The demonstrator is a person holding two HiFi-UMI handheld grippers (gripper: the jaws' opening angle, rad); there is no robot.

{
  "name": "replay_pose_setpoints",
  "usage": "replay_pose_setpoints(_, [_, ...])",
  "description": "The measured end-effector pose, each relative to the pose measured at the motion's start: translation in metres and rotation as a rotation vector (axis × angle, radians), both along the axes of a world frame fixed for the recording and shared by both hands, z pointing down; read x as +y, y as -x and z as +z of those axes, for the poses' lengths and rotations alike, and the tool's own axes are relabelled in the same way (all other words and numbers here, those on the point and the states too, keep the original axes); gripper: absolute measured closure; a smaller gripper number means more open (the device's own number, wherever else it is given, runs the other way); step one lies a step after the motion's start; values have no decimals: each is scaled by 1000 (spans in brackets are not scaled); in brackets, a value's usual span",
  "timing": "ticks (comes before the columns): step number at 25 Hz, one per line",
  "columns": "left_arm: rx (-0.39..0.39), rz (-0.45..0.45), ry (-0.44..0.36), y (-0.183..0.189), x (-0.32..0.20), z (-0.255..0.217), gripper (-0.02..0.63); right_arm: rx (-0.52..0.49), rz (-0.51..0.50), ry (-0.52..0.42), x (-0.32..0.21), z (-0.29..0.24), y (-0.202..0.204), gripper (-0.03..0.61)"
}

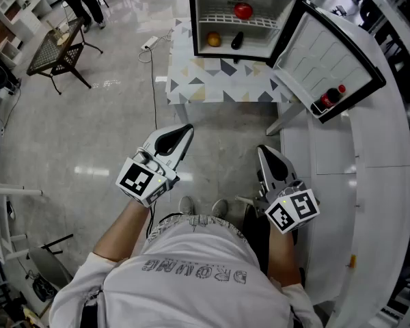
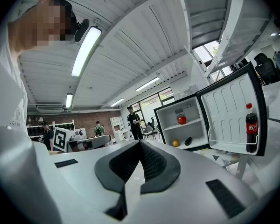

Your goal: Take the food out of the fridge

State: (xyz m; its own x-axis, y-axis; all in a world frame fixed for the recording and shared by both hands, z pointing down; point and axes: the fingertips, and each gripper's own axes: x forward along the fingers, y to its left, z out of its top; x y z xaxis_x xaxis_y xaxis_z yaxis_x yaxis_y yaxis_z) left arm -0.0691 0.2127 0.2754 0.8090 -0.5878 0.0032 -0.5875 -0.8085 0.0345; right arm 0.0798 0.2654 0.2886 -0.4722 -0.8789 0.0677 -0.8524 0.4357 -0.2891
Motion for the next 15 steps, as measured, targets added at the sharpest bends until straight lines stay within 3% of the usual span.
replay_pose_setpoints(15, [-35,13,15,-12,9,15,607,-19,-16,23,3,9,-8,578])
